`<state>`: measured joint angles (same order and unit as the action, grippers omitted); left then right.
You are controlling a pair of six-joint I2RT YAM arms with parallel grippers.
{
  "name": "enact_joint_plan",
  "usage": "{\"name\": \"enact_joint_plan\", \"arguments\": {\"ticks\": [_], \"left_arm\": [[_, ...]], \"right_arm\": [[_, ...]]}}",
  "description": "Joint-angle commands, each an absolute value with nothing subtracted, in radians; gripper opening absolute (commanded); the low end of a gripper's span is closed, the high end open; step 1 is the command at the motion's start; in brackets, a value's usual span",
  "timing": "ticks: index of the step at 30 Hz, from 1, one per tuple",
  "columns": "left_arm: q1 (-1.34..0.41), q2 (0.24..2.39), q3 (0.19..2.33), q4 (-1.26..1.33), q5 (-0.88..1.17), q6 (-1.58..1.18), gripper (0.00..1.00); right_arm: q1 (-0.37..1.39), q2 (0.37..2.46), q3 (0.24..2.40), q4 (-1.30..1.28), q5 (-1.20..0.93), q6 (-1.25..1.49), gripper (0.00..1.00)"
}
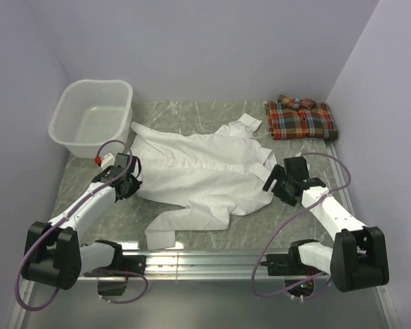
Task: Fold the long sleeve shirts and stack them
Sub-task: Flatten the shirt out
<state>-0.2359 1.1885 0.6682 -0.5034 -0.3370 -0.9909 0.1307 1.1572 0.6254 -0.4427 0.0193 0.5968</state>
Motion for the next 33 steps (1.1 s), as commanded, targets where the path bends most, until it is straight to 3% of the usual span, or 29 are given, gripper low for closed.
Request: {"name": "enact_joint_plan", "arguments": {"ticks": [1,8,15,23,27,28,31,33], "left_arm": [[-0.233,1.174,0.670,-0.477,-0.330,-1.002,0.01],[-0.233,1.163,0.675,-0.480,-0.342,-1.000,0.00],[-0.232,1.143,0.670,-0.491,-0.359,-1.002,0.01],[-0.232,1.134,0.672,-0.489,-0.362,-1.000,0.00],[-0.233,1.123,0.680,-0.500,-0.377,-1.002,0.00],[-0.232,1.118,0.680,-0.505,-0.386,-1.005,0.00],[-0.233,1.083,0.696,-0.518,-0.416,-1.014,0.01],[-0.232,1.046,0.725,-0.531,-0.442,-1.012,0.01]], "right_arm": [[0.124,1.129,0.568,-0.471,0.003,0.644,0.86],[0.126,1.184,0.494,-0.364,-0.092,0.703,0.77],[0.130,1.215,0.469,-0.311,-0.136,0.730,0.58],[0.156,1.204,0.440,-0.299,-0.161,0.756,0.54],[0.158,1.224,0.440,-0.273,-0.181,0.769,0.35],[0.158,1.224,0.445,-0.276,-0.183,0.762,0.24],[0.158,1.187,0.481,-0.319,-0.170,0.738,0.05],[0.156,1.123,0.520,-0.380,-0.129,0.723,0.00]]}}
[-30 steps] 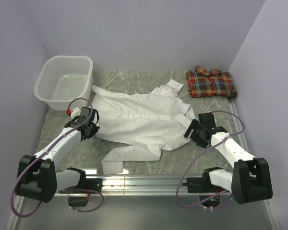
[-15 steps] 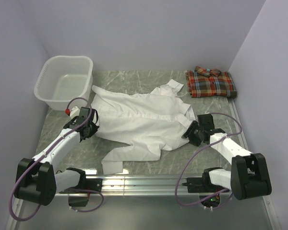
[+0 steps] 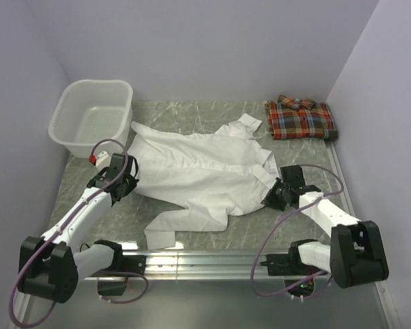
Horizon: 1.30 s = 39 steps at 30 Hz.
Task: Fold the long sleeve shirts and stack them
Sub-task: Flatten the shirt out
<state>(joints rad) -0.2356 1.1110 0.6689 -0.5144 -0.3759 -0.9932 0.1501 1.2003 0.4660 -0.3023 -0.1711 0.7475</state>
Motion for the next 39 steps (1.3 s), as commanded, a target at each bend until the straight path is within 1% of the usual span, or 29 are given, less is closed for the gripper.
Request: {"name": "enact_joint_plan", "arguments": {"ticks": [1,3,8,11,15,23,27,30,33,39], "left_arm": [[-0.232,1.034,0.739,-0.537,-0.451,-1.011,0.01],[-0.232,1.009,0.794,-0.557,-0.469,-0.997,0.01],[-0.232,0.914,0.942,-0.575,-0.555,-0.947,0.01],[-0.233,0.867,1.049,-0.540,-0.592,-0.875,0.00],[-0.233,0.859,1.260,-0.520,-0.621,-0.755,0.01],[-0.233,0.819,1.566,-0.466,-0.626,-0.600,0.01],[-0.233,0.822,1.742,-0.476,-0.595,-0.520,0.00],[-0.233,0.821,1.827,-0.474,-0.563,-0.483,0.00],[-0.233,0.833,1.905,-0.479,-0.542,-0.451,0.01],[-0.233,0.885,1.994,-0.485,-0.537,-0.407,0.00]], "right_arm": [[0.158,1.099,0.567,-0.406,-0.115,0.713,0.00],[0.156,1.025,0.629,-0.481,-0.075,0.684,0.00],[0.155,0.885,0.863,-0.595,0.055,0.620,0.00],[0.153,0.839,1.000,-0.637,0.103,0.585,0.00],[0.152,0.805,1.205,-0.663,0.135,0.537,0.00],[0.155,0.727,1.514,-0.676,0.172,0.390,0.00],[0.155,0.707,1.687,-0.675,0.196,0.338,0.00],[0.155,0.718,1.797,-0.686,0.207,0.308,0.00],[0.156,0.732,1.873,-0.680,0.212,0.293,0.00],[0.164,0.784,1.976,-0.638,0.195,0.281,0.00]]}}
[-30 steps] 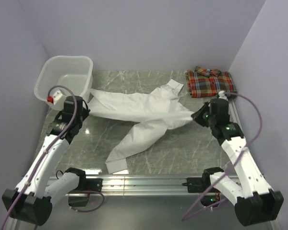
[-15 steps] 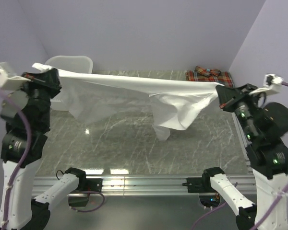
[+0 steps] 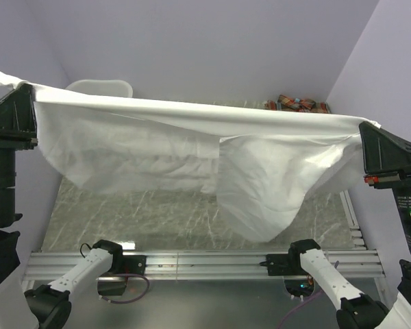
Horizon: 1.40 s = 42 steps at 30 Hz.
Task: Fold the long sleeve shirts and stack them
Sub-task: Flatten the shirt out
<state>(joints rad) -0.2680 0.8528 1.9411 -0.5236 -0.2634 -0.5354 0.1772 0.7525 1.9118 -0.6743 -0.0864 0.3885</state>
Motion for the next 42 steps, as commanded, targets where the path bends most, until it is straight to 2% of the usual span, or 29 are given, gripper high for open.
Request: {"name": "enact_joint_plan", "arguments": {"ticks": [1,9,17,31,42], "left_arm": [[-0.233,0.893,1.996,-0.483,-0.534,-0.405,0.01],[-0.233,0.992,1.922,-0.407,-0.584,-0.377,0.01],[-0.233,1.054,2.014,-0.379,-0.571,-0.376,0.00],[-0.233,0.914,2.081,-0.367,-0.503,-0.328,0.01],[-0.241,0.903,2.168,-0.368,-0.480,-0.298,0.01]], "right_arm": [[0.164,0.796,1.980,-0.631,0.190,0.281,0.00],[0.167,0.882,1.965,-0.555,0.206,0.267,0.00],[0.164,0.959,2.025,-0.525,0.201,0.230,0.00],[0.166,0.808,2.074,-0.465,0.068,0.192,0.00],[0.169,0.802,2.192,-0.434,0.037,0.212,0.00]]}}
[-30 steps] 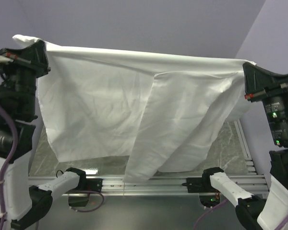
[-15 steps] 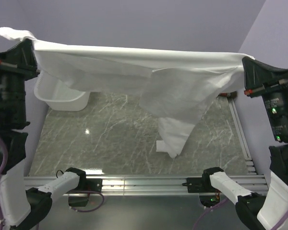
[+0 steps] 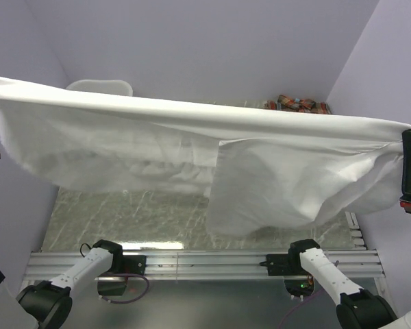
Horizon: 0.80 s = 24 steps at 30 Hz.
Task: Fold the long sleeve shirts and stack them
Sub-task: Flatten the shirt out
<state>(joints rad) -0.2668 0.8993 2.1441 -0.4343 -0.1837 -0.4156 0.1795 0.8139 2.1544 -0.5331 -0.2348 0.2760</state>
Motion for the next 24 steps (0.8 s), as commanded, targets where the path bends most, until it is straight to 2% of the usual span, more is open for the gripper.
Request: {"name": "enact_joint_plan", "arguments": {"ticks": [1,6,12,16,22,24], "left_arm": [[-0.245,0.914,2.164,-0.365,-0.489,-0.292,0.01],[-0.262,0.959,2.109,-0.351,-0.515,-0.275,0.01],[-0.265,1.038,1.900,-0.308,-0.594,-0.264,0.01],[-0.265,1.103,1.725,-0.253,-0.581,-0.311,0.01],[-0.264,1.225,1.461,-0.141,-0.607,-0.403,0.00],[-0.264,1.264,1.402,-0.101,-0.615,-0.416,0.02]], "right_arm": [[0.169,0.808,2.191,-0.434,0.049,0.213,0.00],[0.170,0.863,2.131,-0.428,0.051,0.227,0.00],[0.170,0.949,1.958,-0.434,0.129,0.216,0.00],[0.166,0.985,1.704,-0.329,0.184,0.207,0.00],[0.138,1.101,1.467,-0.204,0.177,0.224,0.05],[0.123,1.167,1.427,-0.175,0.166,0.241,0.10]]}}
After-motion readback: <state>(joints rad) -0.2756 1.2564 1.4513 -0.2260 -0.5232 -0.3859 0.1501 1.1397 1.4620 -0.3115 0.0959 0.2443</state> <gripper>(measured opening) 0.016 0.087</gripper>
